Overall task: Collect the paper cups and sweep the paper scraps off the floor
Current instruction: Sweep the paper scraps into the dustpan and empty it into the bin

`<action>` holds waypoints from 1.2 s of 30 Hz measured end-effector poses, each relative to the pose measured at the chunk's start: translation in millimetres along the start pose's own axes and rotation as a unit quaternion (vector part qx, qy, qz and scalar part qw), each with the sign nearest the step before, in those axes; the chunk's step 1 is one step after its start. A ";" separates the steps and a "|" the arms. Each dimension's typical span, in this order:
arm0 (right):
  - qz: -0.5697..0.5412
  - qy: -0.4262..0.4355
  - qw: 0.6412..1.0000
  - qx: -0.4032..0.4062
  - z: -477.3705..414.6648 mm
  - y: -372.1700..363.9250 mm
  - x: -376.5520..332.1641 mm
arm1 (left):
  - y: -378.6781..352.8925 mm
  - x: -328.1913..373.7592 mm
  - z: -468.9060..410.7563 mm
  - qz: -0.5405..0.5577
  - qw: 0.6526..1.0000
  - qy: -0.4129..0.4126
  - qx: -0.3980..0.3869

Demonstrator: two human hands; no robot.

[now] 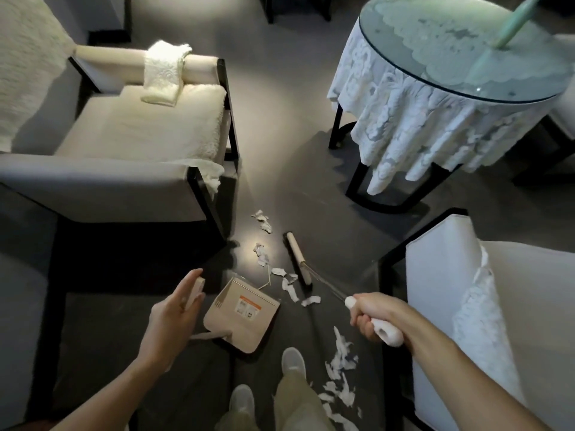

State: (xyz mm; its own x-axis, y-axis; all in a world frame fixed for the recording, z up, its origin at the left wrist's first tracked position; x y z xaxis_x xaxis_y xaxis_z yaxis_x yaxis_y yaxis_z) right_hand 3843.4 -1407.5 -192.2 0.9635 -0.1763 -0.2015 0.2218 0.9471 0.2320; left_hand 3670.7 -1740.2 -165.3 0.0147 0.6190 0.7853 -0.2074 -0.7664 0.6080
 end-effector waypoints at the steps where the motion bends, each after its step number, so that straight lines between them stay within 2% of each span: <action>1: 0.004 0.008 1.000 0.001 4.0 3.5 -5.5 | 2.4 0.1 2.3 -0.002 1.000 -0.002 0.000; 4: 0.039 0.039 0.998 0.011 8.0 6.7 -29.0 | 11.0 -1.3 8.2 -0.006 1.000 0.003 0.009; 7: 0.119 0.091 0.988 0.045 -10.0 6.3 -71.0 | 23.7 -2.0 15.7 -0.006 0.999 0.014 0.034; 10: 0.192 0.167 0.964 0.074 -38.6 2.2 -126.1 | 32.3 -10.7 23.4 0.013 0.997 0.038 0.068; 14: 0.276 0.221 0.932 0.074 -84.4 -12.3 -181.9 | 35.4 -25.1 23.5 0.016 0.993 0.047 0.111; 19: 0.399 0.248 0.882 0.044 -122.0 -39.2 -196.7 | 31.7 -33.7 37.9 -0.002 0.990 0.058 0.126; 22: 0.495 0.243 0.833 0.040 -114.7 -52.7 -177.6 | 33.9 -29.0 52.1 0.006 0.988 0.055 0.147; 27: 0.550 0.212 0.807 0.027 -87.1 -60.1 -105.6 | 32.6 -20.7 85.5 0.019 0.991 0.048 0.126; 31: 0.604 0.209 0.768 0.034 -60.4 -59.0 -17.7 | 38.2 -18.0 140.2 -0.015 0.994 0.025 0.109; 33: 0.609 0.207 0.765 0.037 -44.5 -61.2 34.1 | 47.1 -15.1 176.7 -0.047 0.992 -0.011 0.121; 36: 0.598 0.186 0.779 0.020 -12.8 -70.9 117.7 | 58.6 -17.8 233.7 -0.067 0.988 -0.053 0.127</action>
State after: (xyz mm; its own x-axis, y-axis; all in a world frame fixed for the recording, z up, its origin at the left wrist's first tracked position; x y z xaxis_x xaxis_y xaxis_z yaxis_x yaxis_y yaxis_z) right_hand 3939.2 -1491.9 -244.6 0.3761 0.9232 -0.0791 -0.7901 0.3641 0.4930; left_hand 3886.8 -1836.2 -116.3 0.1311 0.7070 0.6949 0.0560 -0.7052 0.7068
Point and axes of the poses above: each hand's wrist, its own z-axis away from the middle knuckle, its own y-axis out of the back of the hand, x = y × z, the point moved 10 cm from there along -z, towards the middle knuckle, and after that the axes turned 6 degrees about x, right-handed, at the moved point
